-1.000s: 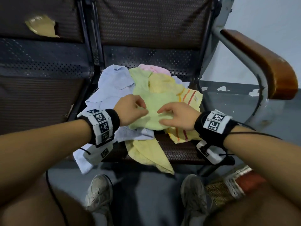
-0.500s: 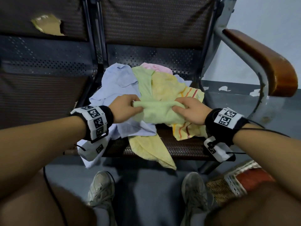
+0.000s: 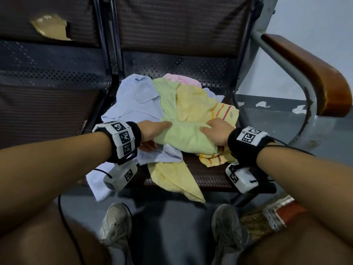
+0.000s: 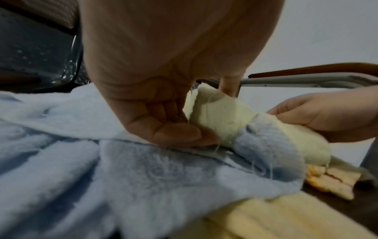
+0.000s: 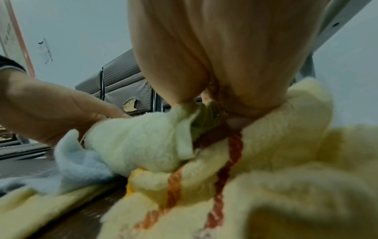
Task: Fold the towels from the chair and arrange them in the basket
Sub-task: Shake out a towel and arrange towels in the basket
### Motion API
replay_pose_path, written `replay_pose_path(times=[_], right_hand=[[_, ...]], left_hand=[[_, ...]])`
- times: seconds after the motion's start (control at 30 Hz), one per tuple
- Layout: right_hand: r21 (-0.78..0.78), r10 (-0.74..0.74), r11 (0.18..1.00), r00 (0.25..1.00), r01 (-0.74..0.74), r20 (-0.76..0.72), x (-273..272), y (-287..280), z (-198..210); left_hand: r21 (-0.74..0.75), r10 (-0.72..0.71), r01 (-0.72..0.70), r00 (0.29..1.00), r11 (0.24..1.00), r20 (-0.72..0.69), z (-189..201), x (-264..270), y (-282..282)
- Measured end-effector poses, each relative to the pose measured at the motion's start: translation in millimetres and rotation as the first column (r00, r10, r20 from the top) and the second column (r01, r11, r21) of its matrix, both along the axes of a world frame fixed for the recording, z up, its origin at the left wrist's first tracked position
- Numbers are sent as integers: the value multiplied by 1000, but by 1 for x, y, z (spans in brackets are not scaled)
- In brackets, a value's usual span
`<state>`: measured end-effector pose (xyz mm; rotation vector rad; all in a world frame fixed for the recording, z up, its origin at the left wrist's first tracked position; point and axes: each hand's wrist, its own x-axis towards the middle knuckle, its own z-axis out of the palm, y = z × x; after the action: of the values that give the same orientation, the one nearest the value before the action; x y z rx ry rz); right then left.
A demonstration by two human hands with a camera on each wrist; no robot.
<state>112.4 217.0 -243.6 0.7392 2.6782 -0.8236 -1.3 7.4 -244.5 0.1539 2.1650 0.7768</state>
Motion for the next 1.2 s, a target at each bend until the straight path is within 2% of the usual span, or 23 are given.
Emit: replay_pose_path(times=[0.07,0.13,0.23,0.27,0.33,0.4,0.43,0.5,0.57,0.63,0.77,0.8,0.9,1.03,1.1,1.2], right_hand=[[31,13,999,1000,-14,23,-1,-2,1],[74,50,996,998,-53,47,-1,-2,6],[127,98,987,995,-99,12,1,-1,18],[91,100,991,994,-94,-55,2,-1,22],[-153,44,985,968,-84,-247,7,-3,36],[-458,-81,883,925,-107,-371,11,-9,51],[-551,-130,826,911,-119,-391,14,-13,58],[-595,-156,794,905,-124,-396,22,-22,68],[-557,-160,825,906,-96,-392,32,-31,73],[-596,-236,801,884,-58,-403,41,-36,77],[-763,-466,645,805,27,-366,60,-36,96],[-787,-501,615,796,52,-340,66,-33,101],[-827,-558,553,783,105,-274,90,-15,109],[-824,-570,549,783,138,-249,151,34,109],[-841,-632,509,743,184,-221,193,65,99],[-858,-763,421,626,294,-160,260,107,70]], left_hand=[[39,-8,8,1000,999,1,1,2,4],[185,26,-20,999,983,-34,6,6,10],[483,122,-83,991,872,-50,26,19,21],[549,151,-100,987,830,-48,34,23,24],[643,199,-127,979,756,-41,51,30,28],[704,220,-140,975,696,-24,64,36,29],[725,221,-139,975,674,-18,70,39,29],[764,206,-118,978,635,-20,79,44,25],[797,185,-93,982,596,-24,85,49,21],[800,144,-70,989,596,-21,88,55,16],[677,-56,50,998,735,-14,76,74,8],[658,-103,91,994,747,-20,73,79,9],[663,-184,161,982,731,-36,74,96,24],[623,-325,291,944,726,-62,75,133,67],[595,-401,347,915,725,-44,68,158,97],[521,-467,437,880,733,-81,51,201,148]])
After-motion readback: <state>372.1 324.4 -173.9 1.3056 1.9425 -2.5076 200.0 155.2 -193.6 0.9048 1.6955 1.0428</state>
